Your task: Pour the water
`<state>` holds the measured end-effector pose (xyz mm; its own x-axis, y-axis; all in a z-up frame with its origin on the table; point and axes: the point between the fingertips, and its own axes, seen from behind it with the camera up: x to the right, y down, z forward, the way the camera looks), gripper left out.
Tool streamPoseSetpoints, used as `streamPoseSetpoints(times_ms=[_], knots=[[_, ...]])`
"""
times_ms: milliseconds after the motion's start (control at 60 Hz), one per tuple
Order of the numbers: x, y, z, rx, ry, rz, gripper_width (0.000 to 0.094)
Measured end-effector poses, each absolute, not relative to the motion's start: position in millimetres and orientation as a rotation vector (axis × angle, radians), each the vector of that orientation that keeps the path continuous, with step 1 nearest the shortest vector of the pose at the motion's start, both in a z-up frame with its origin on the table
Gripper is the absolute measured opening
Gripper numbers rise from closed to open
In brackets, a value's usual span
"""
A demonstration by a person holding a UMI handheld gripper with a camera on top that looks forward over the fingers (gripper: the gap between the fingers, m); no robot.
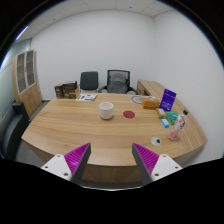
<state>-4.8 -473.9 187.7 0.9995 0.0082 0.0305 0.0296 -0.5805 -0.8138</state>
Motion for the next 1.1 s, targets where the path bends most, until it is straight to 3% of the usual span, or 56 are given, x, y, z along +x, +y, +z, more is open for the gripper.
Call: streamPoseSetpoints(times_ms=[267,483,767,950,1100], knots=[[189.3,-461.6,126.0,-2.223,0.054,-0.119,0.0854],[334.5,-410.9,86.7,-2.183,0.084,-0.187,0.0858],[393.9,-305.1,68.7,-2.054,0.086,-0.106,0.0841],[393.7,-271.1,59.9,-2.013,0.086,-0.087,0.0526],[396.7,-266.8,60.4,-1.987,0.106,-0.097,0.0416]])
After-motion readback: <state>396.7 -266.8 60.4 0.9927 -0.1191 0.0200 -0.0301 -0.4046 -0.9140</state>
